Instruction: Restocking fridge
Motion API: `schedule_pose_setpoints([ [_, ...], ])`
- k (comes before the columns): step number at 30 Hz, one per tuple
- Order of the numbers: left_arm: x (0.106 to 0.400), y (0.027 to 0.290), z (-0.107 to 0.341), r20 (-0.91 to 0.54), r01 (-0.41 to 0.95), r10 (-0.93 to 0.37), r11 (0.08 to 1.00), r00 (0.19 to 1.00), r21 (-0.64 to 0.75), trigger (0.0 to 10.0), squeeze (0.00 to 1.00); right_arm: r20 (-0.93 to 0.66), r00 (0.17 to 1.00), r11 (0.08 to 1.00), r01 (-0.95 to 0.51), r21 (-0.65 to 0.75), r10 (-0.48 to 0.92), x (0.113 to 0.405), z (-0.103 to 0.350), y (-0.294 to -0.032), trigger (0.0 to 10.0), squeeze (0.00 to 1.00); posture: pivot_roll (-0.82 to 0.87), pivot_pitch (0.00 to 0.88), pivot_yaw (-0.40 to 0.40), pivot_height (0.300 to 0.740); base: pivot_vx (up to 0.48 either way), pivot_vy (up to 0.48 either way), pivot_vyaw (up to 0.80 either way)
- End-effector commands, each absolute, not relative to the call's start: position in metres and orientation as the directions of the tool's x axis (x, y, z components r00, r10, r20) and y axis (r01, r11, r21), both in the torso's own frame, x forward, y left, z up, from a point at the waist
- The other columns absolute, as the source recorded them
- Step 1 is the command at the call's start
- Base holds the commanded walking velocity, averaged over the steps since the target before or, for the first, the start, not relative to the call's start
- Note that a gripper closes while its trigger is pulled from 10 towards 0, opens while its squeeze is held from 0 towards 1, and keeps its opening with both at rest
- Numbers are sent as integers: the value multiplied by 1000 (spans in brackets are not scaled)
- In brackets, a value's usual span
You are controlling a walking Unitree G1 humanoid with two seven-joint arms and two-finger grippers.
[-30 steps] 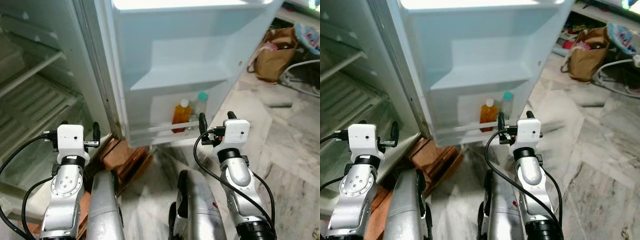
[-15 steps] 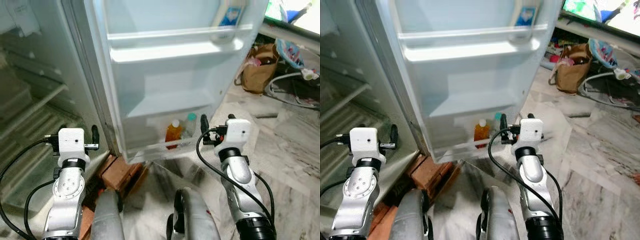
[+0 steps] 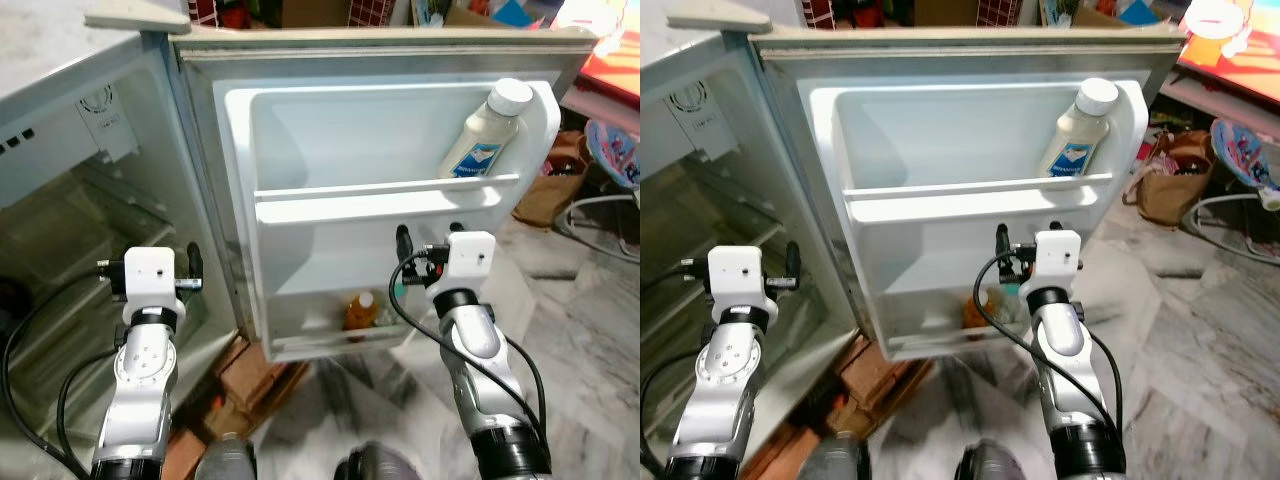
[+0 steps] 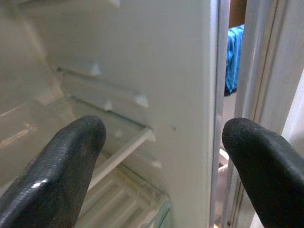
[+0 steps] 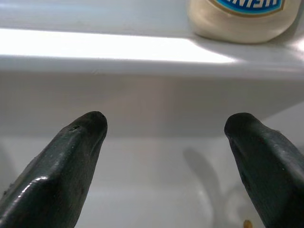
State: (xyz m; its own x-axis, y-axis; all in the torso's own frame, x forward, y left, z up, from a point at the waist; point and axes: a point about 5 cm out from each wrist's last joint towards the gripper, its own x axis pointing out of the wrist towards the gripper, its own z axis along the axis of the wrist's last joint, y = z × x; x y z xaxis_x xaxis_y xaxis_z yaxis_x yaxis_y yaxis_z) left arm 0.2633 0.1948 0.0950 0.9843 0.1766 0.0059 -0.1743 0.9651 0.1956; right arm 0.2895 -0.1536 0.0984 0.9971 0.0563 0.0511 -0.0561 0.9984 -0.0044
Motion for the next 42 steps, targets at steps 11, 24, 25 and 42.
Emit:
schedule_pose_setpoints([
  [11,265,193,89,-14,-172,180,961,984,217,10000,0,-52,999,998,-11,-68,8,286,78,-160,10000,0,77,39,-72,740,-162,0,0],
  [24,270,188,90,-16,-152,159,966,987,211,10000,0,-45,998,991,29,-130,-35,291,82,-159,10000,0,64,44,-62,740,-184,-311,0],
  [25,270,188,91,-16,-152,158,967,987,205,10000,0,-48,998,991,33,-127,-40,291,82,-159,10000,0,64,44,-62,740,0,-454,0],
  [42,271,190,89,-31,-135,144,970,989,203,10000,0,-58,997,994,-64,-88,59,294,84,-144,10000,0,62,48,-61,740,137,-416,0],
])
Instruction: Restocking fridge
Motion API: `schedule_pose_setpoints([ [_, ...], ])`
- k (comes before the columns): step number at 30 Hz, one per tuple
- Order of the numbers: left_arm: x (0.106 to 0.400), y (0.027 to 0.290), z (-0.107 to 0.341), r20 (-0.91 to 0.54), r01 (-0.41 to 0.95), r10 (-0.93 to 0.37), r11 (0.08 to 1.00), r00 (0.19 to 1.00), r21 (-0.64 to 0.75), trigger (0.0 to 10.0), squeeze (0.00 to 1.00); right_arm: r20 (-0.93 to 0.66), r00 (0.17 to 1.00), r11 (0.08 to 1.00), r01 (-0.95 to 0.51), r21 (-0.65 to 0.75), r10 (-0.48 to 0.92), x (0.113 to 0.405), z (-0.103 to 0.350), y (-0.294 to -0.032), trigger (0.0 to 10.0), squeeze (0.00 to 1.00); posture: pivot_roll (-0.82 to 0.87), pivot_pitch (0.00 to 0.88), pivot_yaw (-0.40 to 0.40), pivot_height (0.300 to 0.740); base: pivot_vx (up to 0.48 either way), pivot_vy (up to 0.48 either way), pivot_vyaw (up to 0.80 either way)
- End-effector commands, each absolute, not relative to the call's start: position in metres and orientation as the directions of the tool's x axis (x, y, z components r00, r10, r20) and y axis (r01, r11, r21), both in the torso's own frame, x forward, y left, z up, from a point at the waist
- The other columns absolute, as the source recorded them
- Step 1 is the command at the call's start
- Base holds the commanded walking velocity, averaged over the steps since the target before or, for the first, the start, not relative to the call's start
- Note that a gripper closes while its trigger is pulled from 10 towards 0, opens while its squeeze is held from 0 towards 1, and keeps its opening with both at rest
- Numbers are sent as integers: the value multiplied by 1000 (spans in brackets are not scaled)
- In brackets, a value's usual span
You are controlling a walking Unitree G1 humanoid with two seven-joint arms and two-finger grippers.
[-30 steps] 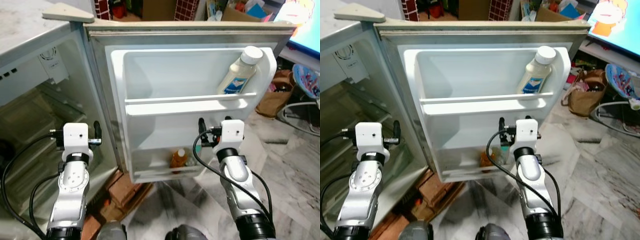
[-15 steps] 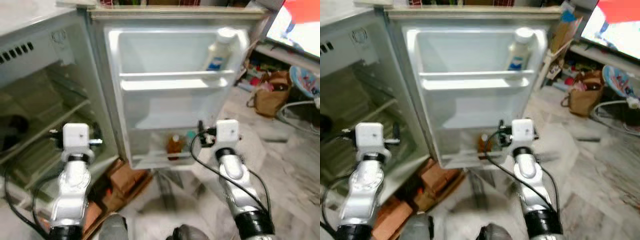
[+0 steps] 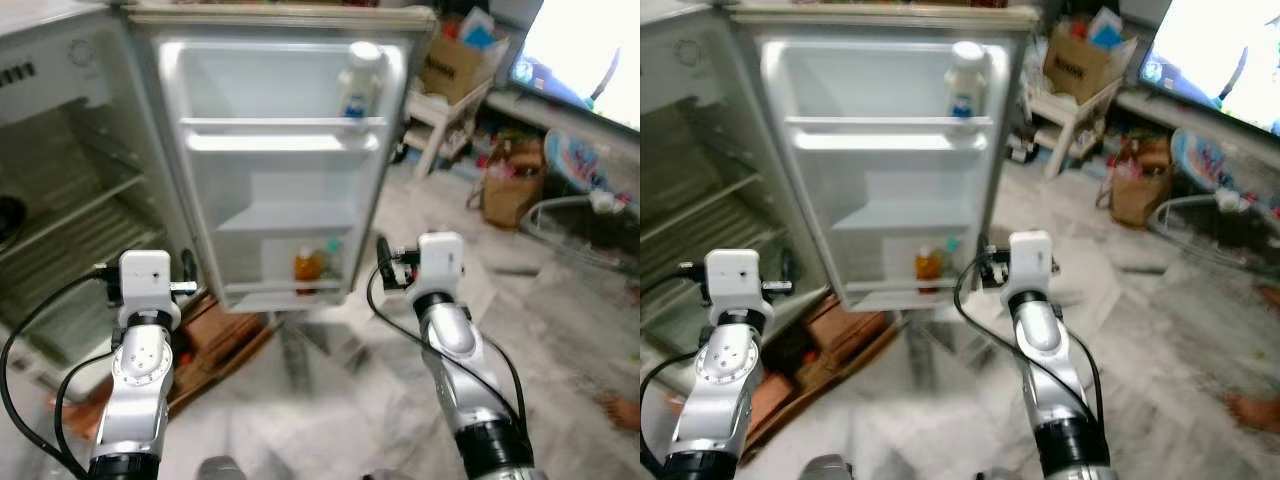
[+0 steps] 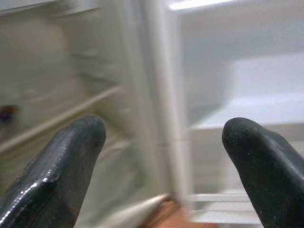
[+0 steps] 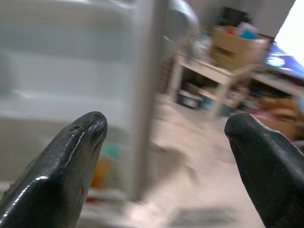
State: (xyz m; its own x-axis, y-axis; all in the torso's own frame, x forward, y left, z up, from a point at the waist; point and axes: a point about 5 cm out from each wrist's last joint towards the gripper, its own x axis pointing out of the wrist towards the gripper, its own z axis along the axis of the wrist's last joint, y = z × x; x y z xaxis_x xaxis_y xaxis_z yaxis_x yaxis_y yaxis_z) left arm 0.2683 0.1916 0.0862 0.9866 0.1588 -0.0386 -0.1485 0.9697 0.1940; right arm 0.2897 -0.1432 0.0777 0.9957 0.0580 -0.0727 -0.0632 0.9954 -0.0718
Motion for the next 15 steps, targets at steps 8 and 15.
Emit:
schedule_pose_setpoints([
  [8,275,193,91,-29,-141,150,969,988,205,10000,0,-20,998,998,-65,11,65,296,91,-146,10000,0,66,53,-66,740,365,-308,239],
  [15,275,192,90,-38,-136,148,966,988,218,10000,0,-5,998,998,-60,27,60,297,95,-149,10000,0,63,53,-60,740,367,-306,798],
])
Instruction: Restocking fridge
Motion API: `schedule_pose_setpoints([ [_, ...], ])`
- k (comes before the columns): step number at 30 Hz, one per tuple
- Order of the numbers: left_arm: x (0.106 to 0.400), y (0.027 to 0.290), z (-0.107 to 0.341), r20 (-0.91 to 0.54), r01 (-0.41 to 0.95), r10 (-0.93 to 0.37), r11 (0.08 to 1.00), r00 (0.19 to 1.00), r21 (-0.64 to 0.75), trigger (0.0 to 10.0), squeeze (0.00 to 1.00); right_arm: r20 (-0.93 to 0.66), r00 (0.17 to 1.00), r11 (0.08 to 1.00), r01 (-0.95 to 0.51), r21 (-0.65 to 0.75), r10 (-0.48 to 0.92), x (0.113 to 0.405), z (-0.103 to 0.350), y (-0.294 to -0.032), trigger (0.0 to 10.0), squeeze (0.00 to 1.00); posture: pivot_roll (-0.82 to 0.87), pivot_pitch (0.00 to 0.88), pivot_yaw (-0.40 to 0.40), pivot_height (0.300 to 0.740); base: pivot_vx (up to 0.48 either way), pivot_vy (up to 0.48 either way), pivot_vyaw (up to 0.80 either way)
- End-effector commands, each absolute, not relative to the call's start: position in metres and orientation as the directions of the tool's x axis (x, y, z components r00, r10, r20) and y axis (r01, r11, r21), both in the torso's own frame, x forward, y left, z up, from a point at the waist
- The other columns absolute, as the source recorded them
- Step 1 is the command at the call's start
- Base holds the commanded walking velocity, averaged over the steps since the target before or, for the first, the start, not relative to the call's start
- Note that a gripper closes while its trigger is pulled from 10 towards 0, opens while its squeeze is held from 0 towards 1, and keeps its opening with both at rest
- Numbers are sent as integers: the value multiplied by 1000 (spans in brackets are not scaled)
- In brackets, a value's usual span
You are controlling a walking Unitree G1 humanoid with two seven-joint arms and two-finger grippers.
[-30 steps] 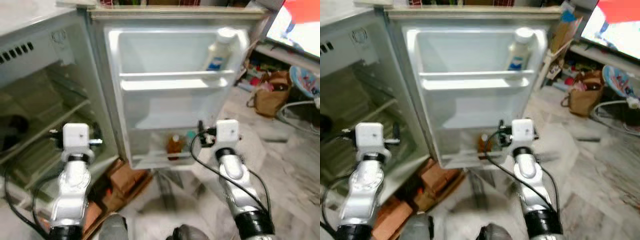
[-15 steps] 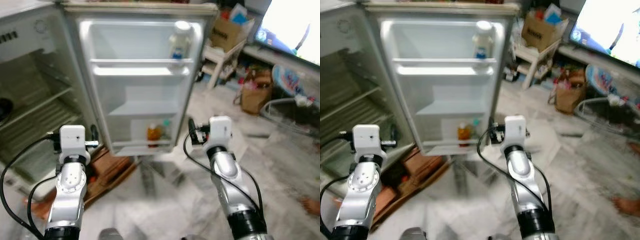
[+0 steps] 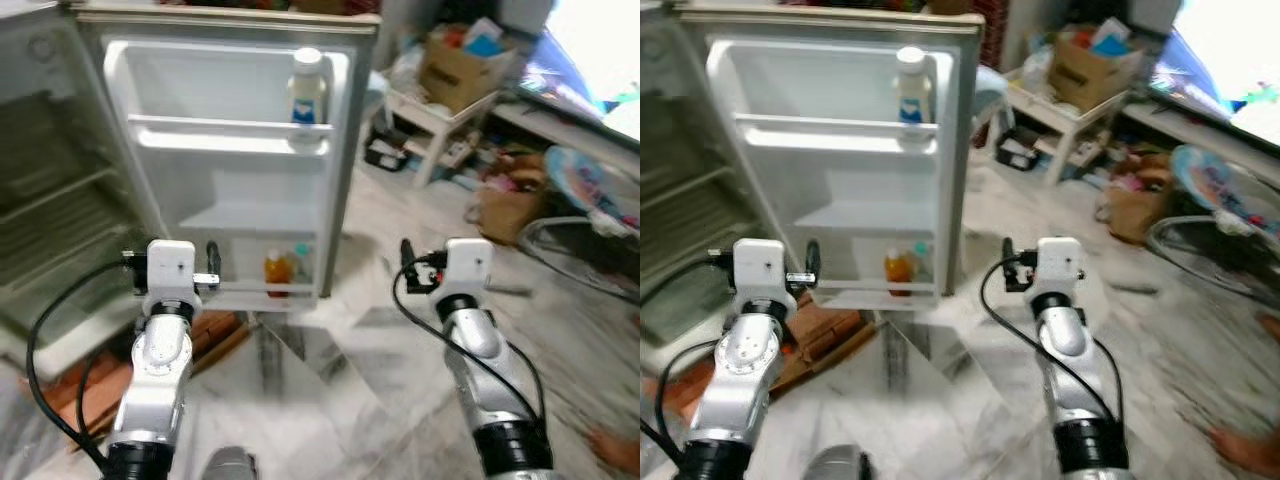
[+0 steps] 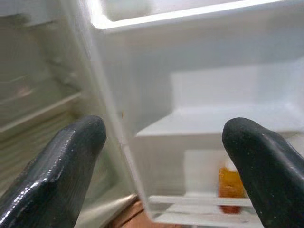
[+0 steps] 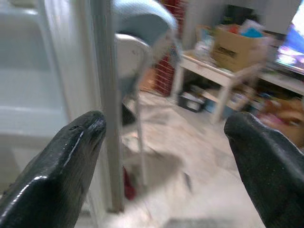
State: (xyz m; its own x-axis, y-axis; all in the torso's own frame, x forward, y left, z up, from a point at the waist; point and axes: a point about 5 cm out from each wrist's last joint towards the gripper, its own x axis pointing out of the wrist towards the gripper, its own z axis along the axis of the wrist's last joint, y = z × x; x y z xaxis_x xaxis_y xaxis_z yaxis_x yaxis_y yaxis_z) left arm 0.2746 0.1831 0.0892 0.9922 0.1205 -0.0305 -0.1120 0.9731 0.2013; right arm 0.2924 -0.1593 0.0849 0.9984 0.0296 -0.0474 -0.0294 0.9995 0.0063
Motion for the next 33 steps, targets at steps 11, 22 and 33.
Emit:
schedule_pose_setpoints([
  [11,277,188,84,-84,-76,96,973,992,216,10000,0,26,1000,998,-2,69,0,295,93,-155,10000,0,47,39,25,740,228,-166,427],
  [22,283,189,82,-91,-63,87,970,992,235,10000,0,31,999,999,-35,27,34,287,89,-153,10000,0,30,44,13,740,0,0,395],
  [33,280,188,79,-103,-82,106,973,989,215,10000,0,60,996,997,-72,11,71,300,98,-151,10000,0,54,43,-7,740,0,-408,624],
])
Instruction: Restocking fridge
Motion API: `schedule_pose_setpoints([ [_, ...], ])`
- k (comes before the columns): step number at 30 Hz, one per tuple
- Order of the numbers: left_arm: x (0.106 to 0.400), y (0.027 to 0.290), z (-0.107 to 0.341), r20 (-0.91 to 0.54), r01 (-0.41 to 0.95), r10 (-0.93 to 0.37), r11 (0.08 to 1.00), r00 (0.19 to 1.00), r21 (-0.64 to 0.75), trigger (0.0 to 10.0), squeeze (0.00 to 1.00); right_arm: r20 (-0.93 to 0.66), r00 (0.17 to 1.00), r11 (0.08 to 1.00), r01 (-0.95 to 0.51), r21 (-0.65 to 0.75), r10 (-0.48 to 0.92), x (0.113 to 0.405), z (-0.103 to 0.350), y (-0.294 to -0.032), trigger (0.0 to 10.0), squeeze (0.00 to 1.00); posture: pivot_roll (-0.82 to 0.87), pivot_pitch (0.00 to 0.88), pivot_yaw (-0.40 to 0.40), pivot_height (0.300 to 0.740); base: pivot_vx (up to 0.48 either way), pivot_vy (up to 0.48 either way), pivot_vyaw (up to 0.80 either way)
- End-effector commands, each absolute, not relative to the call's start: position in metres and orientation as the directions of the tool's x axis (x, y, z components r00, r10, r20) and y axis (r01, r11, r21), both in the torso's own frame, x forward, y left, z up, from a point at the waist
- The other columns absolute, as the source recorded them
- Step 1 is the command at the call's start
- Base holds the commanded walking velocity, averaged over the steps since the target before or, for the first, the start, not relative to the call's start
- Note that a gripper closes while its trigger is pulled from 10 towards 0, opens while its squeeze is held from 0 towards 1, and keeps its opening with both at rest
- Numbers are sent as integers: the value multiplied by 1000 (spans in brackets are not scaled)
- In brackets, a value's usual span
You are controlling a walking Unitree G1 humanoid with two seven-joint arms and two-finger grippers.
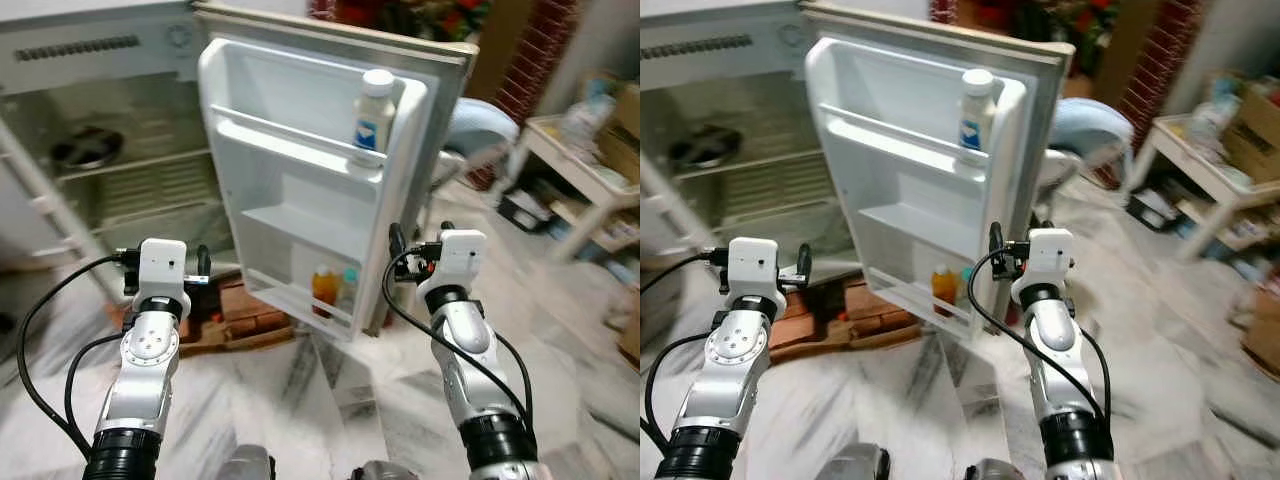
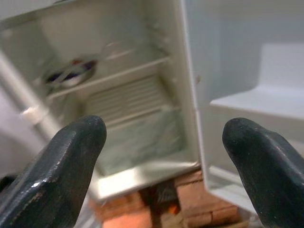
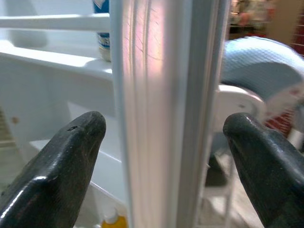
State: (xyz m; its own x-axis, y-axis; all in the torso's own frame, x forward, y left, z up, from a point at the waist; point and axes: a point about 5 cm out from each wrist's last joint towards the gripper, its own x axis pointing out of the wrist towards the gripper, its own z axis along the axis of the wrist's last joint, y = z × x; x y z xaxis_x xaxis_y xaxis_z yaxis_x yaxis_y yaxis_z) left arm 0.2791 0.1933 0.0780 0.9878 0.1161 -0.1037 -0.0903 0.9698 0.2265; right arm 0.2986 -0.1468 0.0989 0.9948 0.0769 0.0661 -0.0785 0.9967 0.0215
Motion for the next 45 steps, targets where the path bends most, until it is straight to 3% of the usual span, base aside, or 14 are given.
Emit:
schedule_pose_setpoints([
  [1,280,188,79,-103,-82,106,973,989,215,10000,0,60,996,997,-72,11,71,300,98,-151,10000,0,54,43,-7,740,0,-480,0],
  [7,281,187,78,-105,-80,103,976,989,204,10000,0,61,993,995,-99,0,99,298,96,-148,10000,0,51,44,-7,740,0,-480,0],
  [22,281,185,79,-102,-85,108,975,989,204,10000,0,84,966,970,-241,-34,243,297,99,-133,10000,0,50,51,-9,740,0,-452,732],
  [32,277,190,78,-95,-120,139,975,986,187,10000,0,93,954,958,-281,-51,285,300,102,-128,10000,0,57,55,-14,740,0,0,764],
  [45,277,194,80,-91,-125,141,979,986,158,10000,0,136,967,976,-209,-55,214,305,110,-134,10000,0,56,54,-19,740,93,0,0],
])
